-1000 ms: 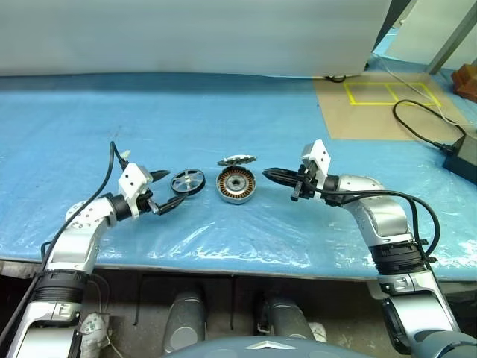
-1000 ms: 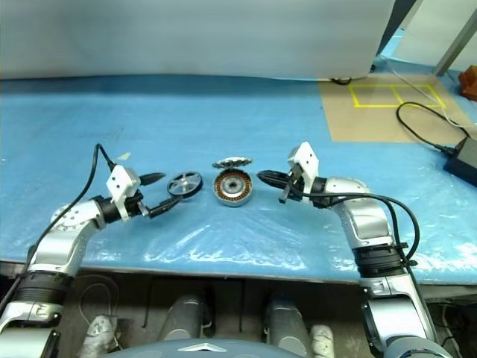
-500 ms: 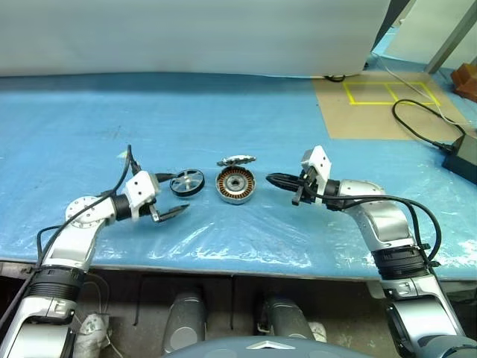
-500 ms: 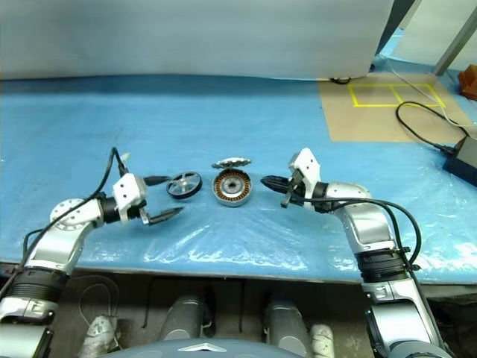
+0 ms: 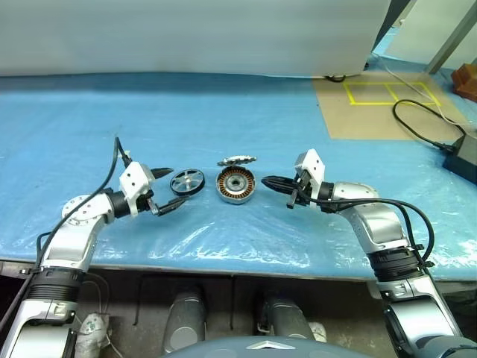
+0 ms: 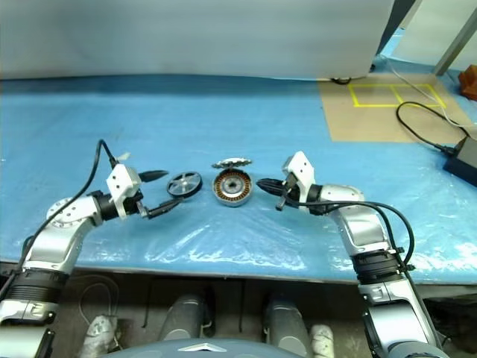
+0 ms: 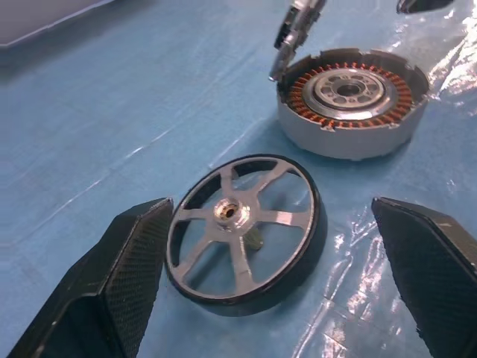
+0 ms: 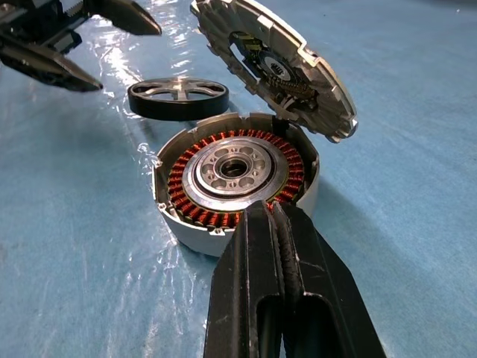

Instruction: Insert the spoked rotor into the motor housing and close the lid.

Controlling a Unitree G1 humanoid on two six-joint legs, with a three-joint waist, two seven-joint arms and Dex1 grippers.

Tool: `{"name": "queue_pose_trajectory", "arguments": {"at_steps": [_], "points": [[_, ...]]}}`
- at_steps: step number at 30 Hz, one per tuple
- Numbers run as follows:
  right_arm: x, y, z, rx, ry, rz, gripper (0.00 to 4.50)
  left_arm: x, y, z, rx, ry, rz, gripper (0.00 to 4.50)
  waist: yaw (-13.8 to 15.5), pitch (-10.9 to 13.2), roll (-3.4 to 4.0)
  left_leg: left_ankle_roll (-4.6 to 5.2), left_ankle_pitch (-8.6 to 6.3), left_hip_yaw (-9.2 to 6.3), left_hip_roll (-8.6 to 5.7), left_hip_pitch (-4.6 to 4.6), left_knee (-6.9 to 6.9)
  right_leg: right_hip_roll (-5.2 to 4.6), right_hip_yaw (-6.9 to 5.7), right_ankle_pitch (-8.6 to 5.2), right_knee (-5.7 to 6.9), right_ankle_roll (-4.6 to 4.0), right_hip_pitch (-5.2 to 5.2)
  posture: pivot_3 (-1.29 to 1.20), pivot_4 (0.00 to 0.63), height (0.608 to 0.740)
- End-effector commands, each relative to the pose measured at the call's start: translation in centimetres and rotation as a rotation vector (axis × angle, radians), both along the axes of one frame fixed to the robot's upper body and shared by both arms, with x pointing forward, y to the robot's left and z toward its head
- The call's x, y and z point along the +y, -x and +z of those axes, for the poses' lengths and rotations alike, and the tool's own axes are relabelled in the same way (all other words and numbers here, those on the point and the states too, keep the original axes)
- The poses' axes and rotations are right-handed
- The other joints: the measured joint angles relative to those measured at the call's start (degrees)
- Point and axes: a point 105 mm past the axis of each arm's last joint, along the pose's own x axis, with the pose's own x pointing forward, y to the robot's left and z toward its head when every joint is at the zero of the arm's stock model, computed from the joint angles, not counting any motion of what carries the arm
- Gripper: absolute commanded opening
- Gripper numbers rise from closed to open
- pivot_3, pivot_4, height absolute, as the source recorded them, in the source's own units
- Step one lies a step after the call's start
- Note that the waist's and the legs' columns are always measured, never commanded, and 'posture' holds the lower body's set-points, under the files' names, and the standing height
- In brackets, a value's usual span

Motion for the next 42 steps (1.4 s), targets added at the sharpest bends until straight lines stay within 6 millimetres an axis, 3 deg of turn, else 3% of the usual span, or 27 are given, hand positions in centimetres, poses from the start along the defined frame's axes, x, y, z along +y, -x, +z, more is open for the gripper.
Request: {"name": "queue_pose_trajectory", "arguments": {"at_steps": [1, 5, 10, 16, 23, 28, 42], "points": [[0.3, 0.0, 0.5, -0.031, 0.006, 0.024, 0.03, 0.4, -0.8, 4.0, 0.042, 0.060, -0.042, 4.50, 0.3, 0.0, -0.01, -0.01, 0.01, 0.00, 0.00, 0.00, 0.00, 0.00, 0.00, 0.00, 0.02, 0.00, 0.00, 0.00, 0.150, 0.740], [0.6, -0.2, 0.1, -0.030, 0.020, 0.038, 0.03, 1.3, -2.1, 5.0, 0.272, -0.054, -0.049, 4.50, 0.3, 0.0, -0.01, -0.06, 0.04, 0.01, -0.01, 0.00, 0.01, 0.00, 0.01, 0.00, 0.06, 0.00, -0.05, 0.00, 0.150, 0.740], [1.1, -0.3, -0.3, -0.030, 0.011, 0.039, 0.03, 1.4, -3.5, 6.1, 0.424, -0.216, -0.124, 4.50, 0.4, 0.0, 0.00, -0.27, 0.17, 0.04, -0.04, 0.01, -0.04, -0.01, 0.06, -0.01, -0.02, -0.01, -0.03, 0.00, 0.150, 0.740], [1.7, 0.2, -1.1, -0.020, -0.005, 0.030, 0.03, -0.8, -5.1, 5.9, 0.559, -0.318, -0.184, 4.50, 0.7, 0.0, -0.01, -0.28, 0.18, 0.03, -0.03, -0.21, -0.08, -0.02, 0.00, 0.00, -0.06, 0.00, -0.14, 0.00, 0.150, 0.740], [1.6, 1.3, -2.2, -0.002, -0.001, 0.001, 0.03, -2.8, -6.2, 5.6, 0.603, -0.372, -0.214, 4.50, 1.1, 0.0, -0.07, -0.27, 0.17, 0.01, -0.02, -0.24, -0.11, -0.03, -0.07, 0.01, -0.08, 0.01, -0.15, 0.00, 0.150, 0.740], [2.0, 2.3, -2.9, 0.011, -0.001, 0.001, 0.03, -2.6, -6.3, 4.2, 0.649, -0.426, -0.177, 4.50, 1.2, 0.1, -0.09, -0.26, 0.17, 0.00, -0.02, -0.19, -0.12, -0.03, -0.07, 0.01, -0.10, 0.01, -0.09, 0.00, 0.150, 0.740], [2.3, 2.8, -4.3, 0.021, 0.033, 0.009, 0.03, -3.3, -5.8, 3.8, 0.701, -0.379, -0.160, 4.50, 1.1, 0.1, -0.11, -0.25, 0.16, -0.01, 0.00, -0.12, -0.13, -0.04, -0.09, 0.01, -0.10, 0.01, -0.04, 0.00, 0.150, 0.740]]}}
